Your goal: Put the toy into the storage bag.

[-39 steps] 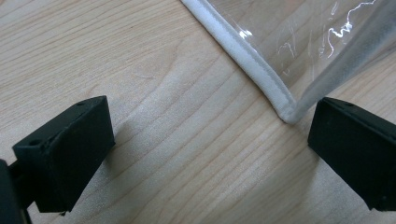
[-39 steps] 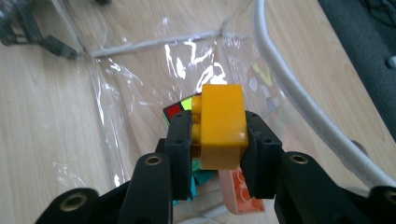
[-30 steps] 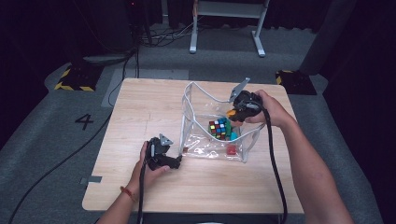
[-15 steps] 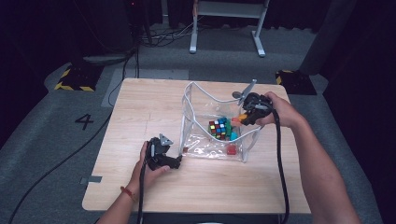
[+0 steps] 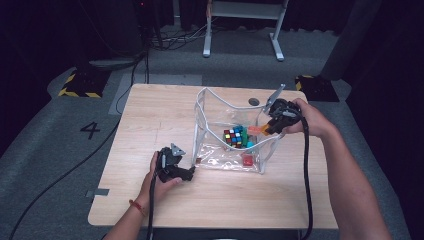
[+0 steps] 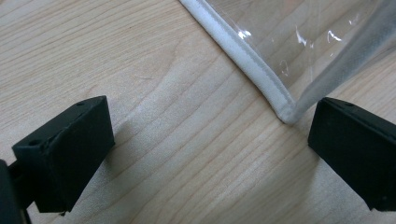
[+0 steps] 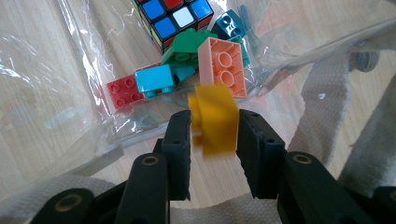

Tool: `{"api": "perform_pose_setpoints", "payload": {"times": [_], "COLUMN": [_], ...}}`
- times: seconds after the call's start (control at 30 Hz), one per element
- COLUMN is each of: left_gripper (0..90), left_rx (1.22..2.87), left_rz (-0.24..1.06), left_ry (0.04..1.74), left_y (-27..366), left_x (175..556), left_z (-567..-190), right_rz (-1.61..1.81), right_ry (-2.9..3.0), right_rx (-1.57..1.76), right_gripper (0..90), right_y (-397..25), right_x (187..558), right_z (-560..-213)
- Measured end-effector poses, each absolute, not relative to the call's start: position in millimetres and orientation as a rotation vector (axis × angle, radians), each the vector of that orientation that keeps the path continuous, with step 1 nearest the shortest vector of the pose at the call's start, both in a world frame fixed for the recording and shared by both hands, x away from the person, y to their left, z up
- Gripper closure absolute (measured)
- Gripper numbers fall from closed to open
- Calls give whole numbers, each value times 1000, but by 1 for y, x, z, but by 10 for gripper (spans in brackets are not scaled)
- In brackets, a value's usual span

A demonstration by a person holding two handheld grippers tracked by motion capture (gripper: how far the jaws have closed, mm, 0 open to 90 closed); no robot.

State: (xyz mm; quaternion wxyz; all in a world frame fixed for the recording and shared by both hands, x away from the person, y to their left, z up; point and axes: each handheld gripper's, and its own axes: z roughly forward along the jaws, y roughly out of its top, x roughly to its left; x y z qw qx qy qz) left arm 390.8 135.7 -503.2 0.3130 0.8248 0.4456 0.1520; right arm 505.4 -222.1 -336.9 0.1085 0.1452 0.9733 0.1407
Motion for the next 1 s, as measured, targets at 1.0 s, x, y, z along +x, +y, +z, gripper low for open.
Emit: {"api": "perform_pose_setpoints", "payload": {"times": [1.0], "left_gripper": [4], "left_rx": [2175], "left_rz": [398], "left_ry": [1178], "left_y": [136], "left_x": [391], "left_z": [-503], "right_rz": [569], "right_ry": [2761], "right_rx": [426], "right_gripper": [489], "right_y": [-220], "right_x": [492], "right_z": [-328]}}
